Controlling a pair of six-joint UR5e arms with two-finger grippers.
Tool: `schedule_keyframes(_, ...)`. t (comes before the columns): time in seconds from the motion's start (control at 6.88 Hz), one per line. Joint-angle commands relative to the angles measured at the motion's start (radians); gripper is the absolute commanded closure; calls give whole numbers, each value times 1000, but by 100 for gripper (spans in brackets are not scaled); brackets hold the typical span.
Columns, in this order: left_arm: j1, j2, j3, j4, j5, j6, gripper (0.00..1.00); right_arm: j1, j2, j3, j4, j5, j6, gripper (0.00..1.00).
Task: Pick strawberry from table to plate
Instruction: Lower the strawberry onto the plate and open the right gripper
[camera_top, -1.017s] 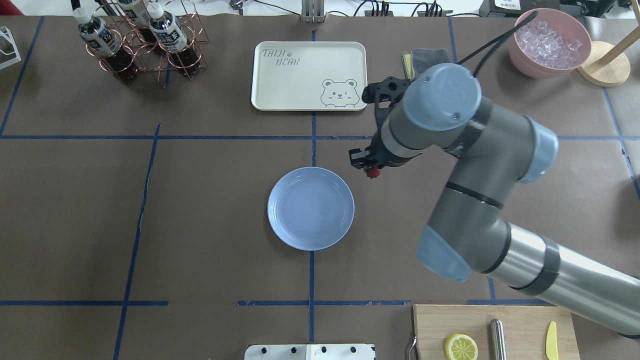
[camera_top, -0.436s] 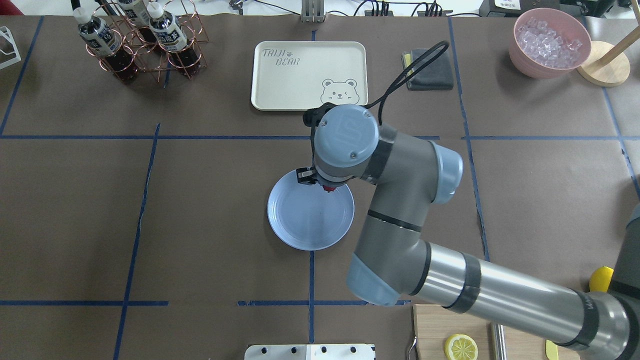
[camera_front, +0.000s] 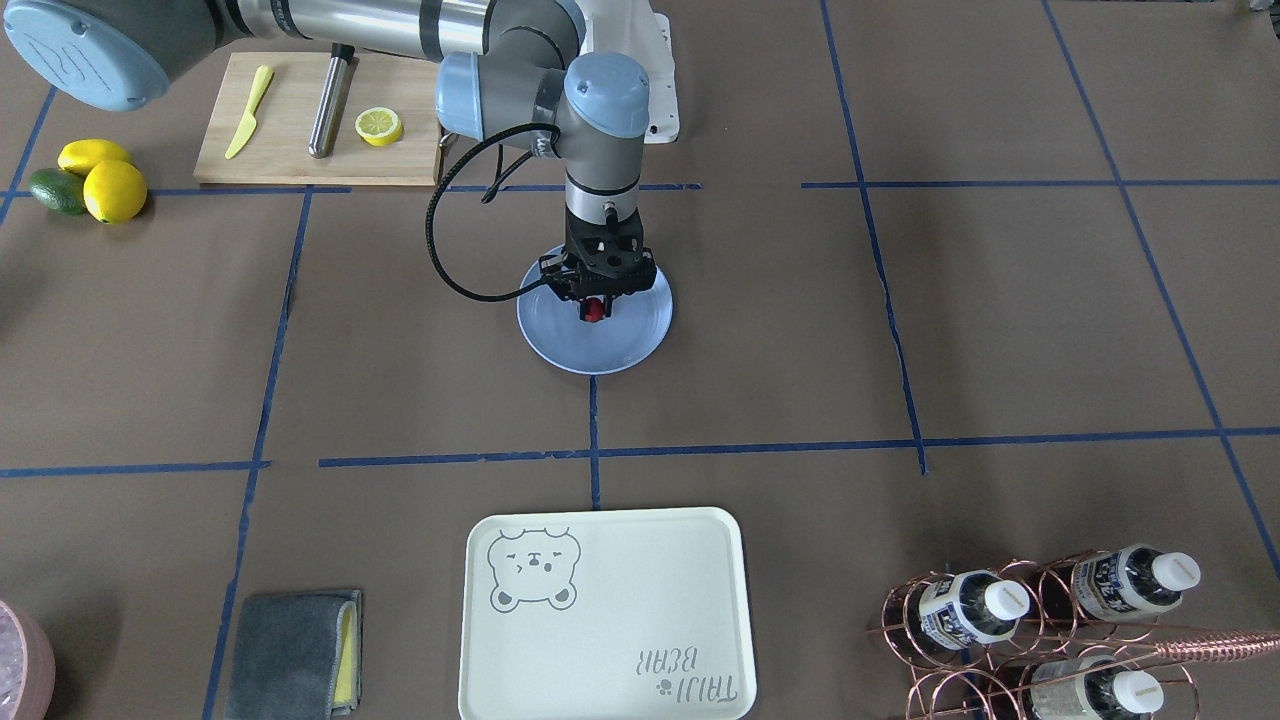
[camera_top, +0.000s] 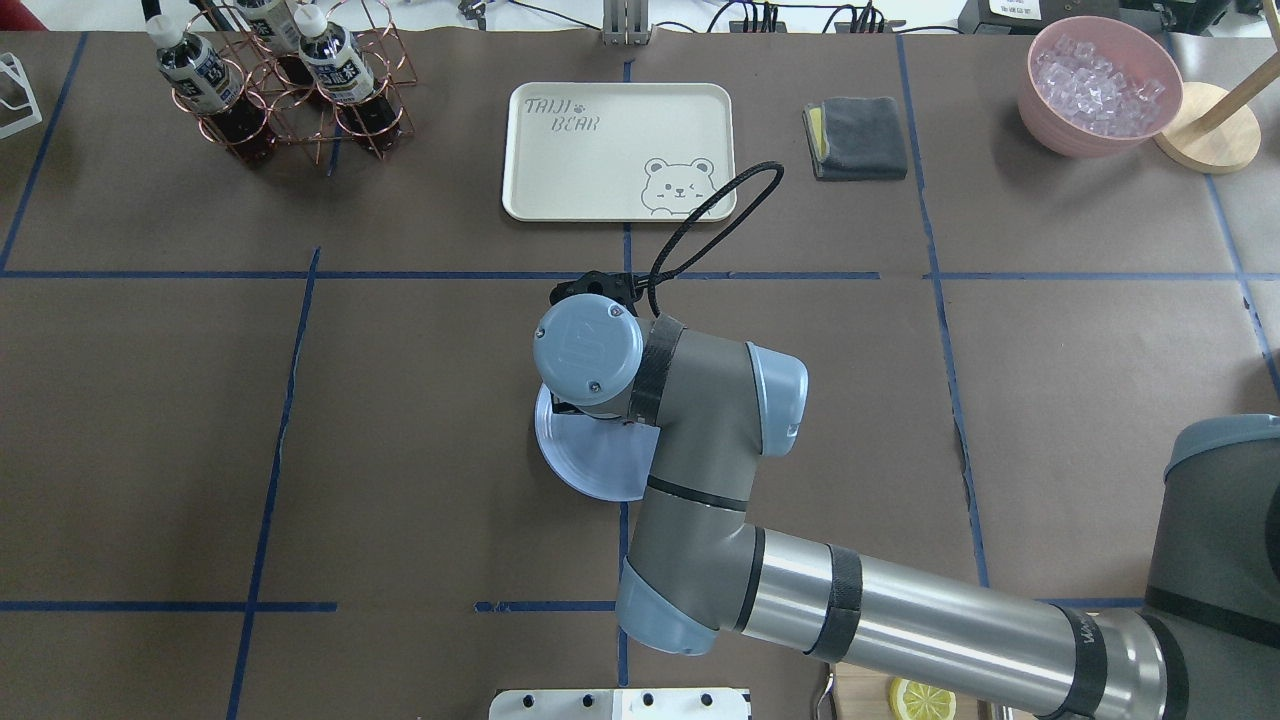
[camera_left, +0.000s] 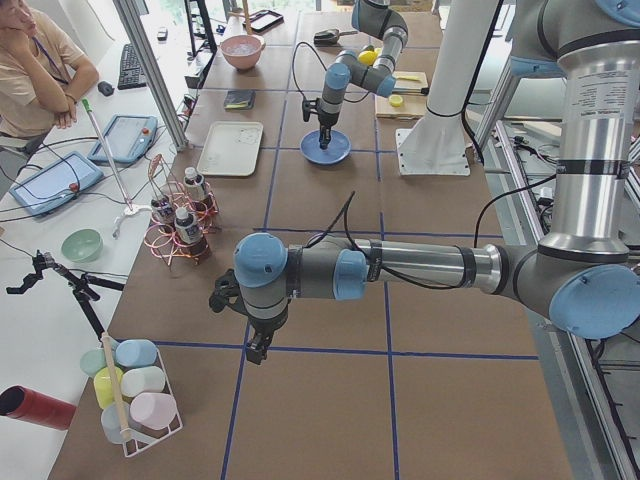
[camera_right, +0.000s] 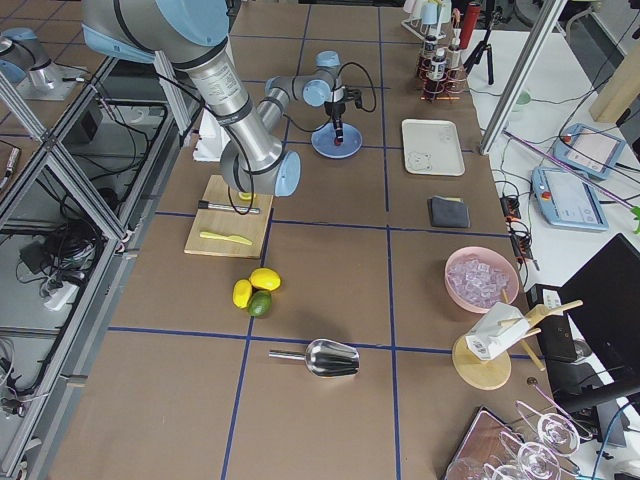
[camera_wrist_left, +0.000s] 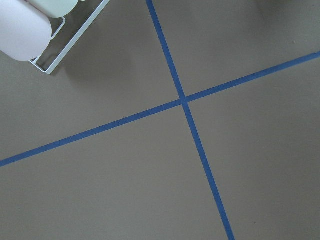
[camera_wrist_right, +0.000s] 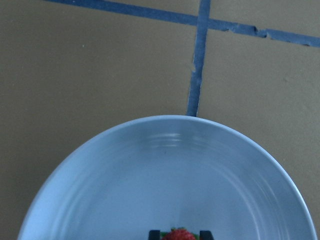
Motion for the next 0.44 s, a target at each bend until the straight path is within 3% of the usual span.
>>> schedule_keyframes(0.0, 0, 0, 0, -3, 0, 0, 0, -1, 1, -4, 0, -1, 2, 21)
schedule_keyframes(0.15, 0, -2, 0, -4, 0, 0, 0, -1, 1, -3, 0, -1, 2, 2)
schedule_keyframes(0.29, 0, 0, 0, -6, 0, 1, 0, 7, 0, 16, 5, 1, -6, 2)
